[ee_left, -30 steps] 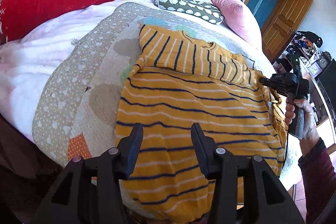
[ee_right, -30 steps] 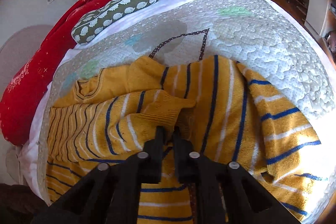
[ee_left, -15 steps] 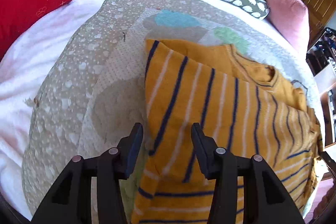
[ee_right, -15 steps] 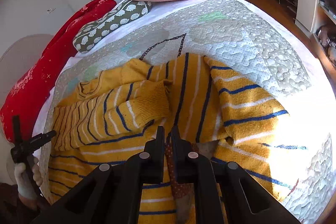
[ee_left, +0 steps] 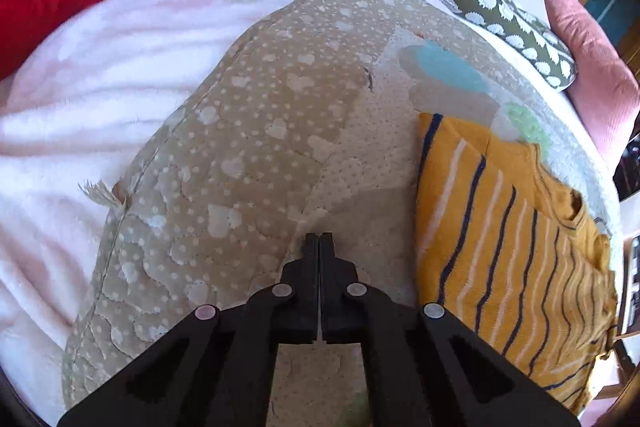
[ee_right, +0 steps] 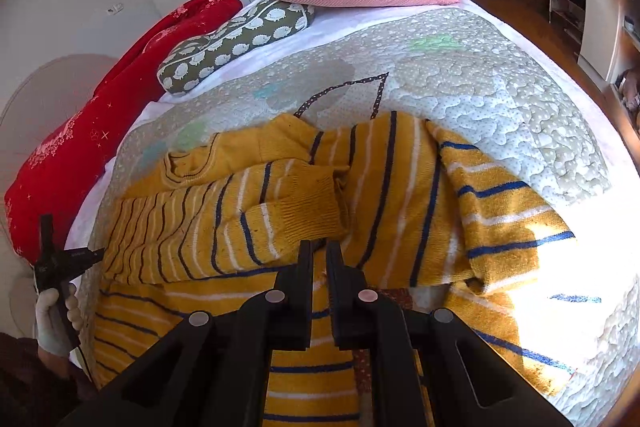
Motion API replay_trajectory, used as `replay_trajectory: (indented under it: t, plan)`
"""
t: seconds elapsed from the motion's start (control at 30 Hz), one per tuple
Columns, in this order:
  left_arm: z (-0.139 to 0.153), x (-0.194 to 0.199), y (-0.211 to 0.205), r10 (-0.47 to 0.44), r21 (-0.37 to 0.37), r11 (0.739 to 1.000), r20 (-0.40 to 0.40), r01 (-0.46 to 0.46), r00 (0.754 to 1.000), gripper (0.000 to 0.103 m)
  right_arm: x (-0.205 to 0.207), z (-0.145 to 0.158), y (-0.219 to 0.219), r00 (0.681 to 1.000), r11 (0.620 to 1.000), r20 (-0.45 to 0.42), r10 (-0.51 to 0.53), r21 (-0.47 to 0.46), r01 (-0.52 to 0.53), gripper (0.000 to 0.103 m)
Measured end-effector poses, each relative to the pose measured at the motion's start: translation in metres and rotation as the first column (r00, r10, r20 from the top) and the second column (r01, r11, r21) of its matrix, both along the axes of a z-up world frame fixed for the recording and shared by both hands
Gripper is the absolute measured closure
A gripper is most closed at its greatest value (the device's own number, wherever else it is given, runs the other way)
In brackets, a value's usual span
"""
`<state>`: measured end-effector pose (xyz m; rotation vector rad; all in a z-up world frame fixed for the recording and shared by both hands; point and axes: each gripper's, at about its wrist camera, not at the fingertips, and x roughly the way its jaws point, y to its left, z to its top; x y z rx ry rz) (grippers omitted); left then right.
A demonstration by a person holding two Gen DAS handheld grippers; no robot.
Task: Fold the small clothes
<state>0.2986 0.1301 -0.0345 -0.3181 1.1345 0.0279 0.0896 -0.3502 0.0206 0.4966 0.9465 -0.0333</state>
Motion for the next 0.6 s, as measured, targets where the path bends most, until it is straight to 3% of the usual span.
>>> replay_trajectory:
  t: [0.13, 0.27, 0.43, 0.6]
  plan:
    - [0.022, -0.023, -0.004, -0.056, -0.021, 0.998, 0.056, 0.058, 0.997, 0.1, 0.012, -0.005, 0.013, 1.0, 0.999, -0.009, 0.01, 0.049, -0.01, 0.094]
    - [0.043, -0.074, -0.015, -0.13, -0.048, 0.99, 0.102, 0.135, 0.986, 0.07, -0.002, -0.002, 0.035, 0.997, 0.997, -0.008, 0.071, 0.043, -0.071, 0.091]
    - [0.056, -0.165, -0.019, -0.17, -0.014, 0.985, 0.151, 0.174, 0.974, 0.066, -0.063, 0.001, 0.044, 0.995, 0.995, 0.021, 0.098, 0.016, -0.099, 0.072]
    - [0.045, -0.244, -0.016, -0.154, -0.072, 0.984, 0.133, 0.165, 0.979, 0.06, -0.136, -0.006, 0.039, 0.997, 0.996, 0.01, 0.081, -0.046, -0.08, 0.067]
